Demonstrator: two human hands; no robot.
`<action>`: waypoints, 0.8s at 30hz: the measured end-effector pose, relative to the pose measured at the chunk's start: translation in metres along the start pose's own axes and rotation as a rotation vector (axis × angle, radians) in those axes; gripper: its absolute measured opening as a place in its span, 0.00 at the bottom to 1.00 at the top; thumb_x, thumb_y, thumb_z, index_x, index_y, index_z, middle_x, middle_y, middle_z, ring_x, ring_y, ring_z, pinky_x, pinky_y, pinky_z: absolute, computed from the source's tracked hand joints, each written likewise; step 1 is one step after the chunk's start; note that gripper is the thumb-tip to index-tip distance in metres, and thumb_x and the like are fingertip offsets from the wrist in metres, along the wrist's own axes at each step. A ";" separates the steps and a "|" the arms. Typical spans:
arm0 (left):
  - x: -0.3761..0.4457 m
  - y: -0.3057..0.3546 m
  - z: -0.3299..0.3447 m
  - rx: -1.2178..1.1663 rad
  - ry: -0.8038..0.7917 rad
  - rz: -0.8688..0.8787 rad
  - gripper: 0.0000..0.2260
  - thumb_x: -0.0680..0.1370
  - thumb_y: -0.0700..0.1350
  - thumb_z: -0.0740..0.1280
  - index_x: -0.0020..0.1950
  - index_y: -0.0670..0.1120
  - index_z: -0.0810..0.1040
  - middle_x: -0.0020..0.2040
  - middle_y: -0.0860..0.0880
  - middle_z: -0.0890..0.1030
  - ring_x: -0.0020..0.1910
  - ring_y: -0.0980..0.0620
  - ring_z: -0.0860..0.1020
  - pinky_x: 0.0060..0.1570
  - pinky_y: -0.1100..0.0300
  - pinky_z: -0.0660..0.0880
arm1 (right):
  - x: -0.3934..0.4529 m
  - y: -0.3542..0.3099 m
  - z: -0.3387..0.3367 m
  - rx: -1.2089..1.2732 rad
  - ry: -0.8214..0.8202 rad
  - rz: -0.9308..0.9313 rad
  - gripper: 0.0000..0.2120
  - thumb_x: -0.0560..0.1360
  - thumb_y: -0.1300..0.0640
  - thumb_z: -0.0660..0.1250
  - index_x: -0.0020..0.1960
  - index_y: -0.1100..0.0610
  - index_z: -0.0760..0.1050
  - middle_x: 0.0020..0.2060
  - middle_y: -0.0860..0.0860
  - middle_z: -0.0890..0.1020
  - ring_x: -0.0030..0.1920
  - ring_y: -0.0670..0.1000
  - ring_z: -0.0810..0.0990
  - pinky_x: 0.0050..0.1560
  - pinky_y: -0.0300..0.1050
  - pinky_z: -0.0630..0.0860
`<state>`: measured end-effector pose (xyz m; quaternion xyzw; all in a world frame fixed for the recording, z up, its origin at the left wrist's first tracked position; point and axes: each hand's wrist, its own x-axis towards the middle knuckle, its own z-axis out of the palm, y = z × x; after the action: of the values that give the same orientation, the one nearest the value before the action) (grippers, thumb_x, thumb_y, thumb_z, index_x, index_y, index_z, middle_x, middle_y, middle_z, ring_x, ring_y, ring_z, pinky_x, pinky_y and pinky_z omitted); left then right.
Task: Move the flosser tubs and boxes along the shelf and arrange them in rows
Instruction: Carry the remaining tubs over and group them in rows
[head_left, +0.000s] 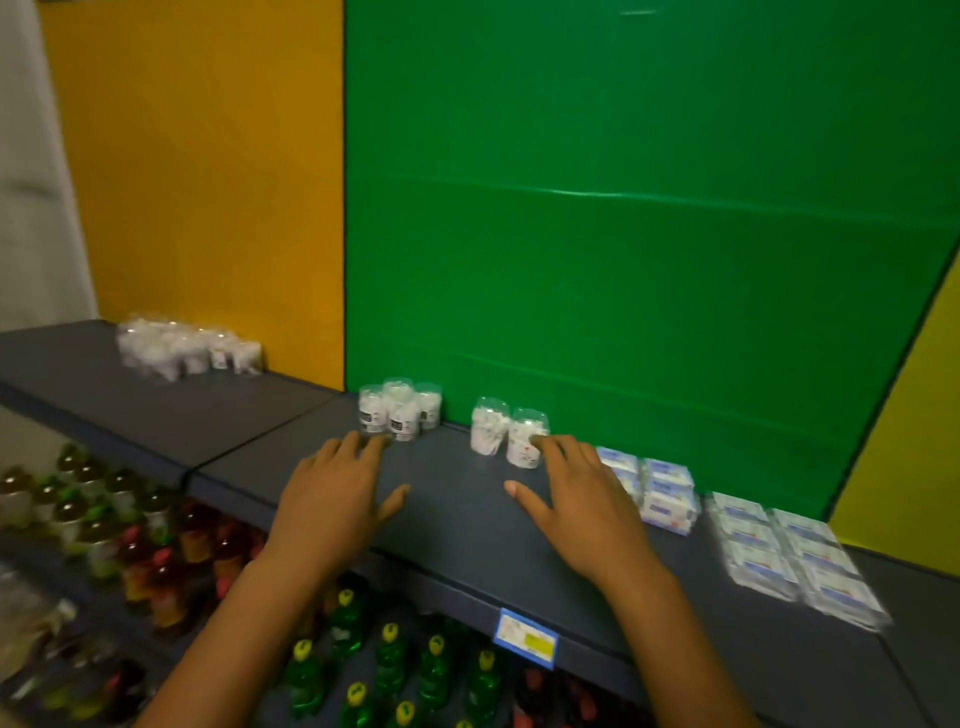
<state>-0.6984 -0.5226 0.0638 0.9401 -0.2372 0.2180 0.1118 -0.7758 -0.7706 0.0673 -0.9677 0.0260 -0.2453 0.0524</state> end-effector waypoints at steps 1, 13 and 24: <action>-0.007 -0.020 -0.006 0.005 0.007 -0.028 0.29 0.78 0.63 0.57 0.75 0.51 0.60 0.69 0.48 0.69 0.66 0.46 0.68 0.61 0.51 0.69 | 0.008 -0.018 0.006 0.016 -0.004 -0.031 0.31 0.79 0.34 0.53 0.75 0.51 0.60 0.70 0.48 0.68 0.70 0.51 0.66 0.67 0.48 0.68; -0.077 -0.190 -0.068 0.155 0.096 -0.350 0.31 0.77 0.64 0.58 0.75 0.50 0.61 0.69 0.49 0.70 0.66 0.47 0.70 0.62 0.52 0.70 | 0.077 -0.203 0.064 0.209 -0.051 -0.309 0.33 0.78 0.33 0.53 0.77 0.50 0.56 0.73 0.47 0.64 0.73 0.50 0.62 0.70 0.50 0.66; -0.076 -0.289 -0.070 0.224 0.113 -0.495 0.27 0.77 0.63 0.57 0.73 0.51 0.62 0.69 0.50 0.69 0.66 0.49 0.69 0.63 0.54 0.70 | 0.150 -0.295 0.124 0.256 -0.057 -0.432 0.33 0.78 0.33 0.54 0.76 0.49 0.57 0.73 0.46 0.64 0.73 0.49 0.62 0.70 0.48 0.66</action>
<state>-0.6403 -0.2216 0.0594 0.9623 0.0316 0.2609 0.0701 -0.5771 -0.4783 0.0635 -0.9428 -0.2141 -0.2248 0.1214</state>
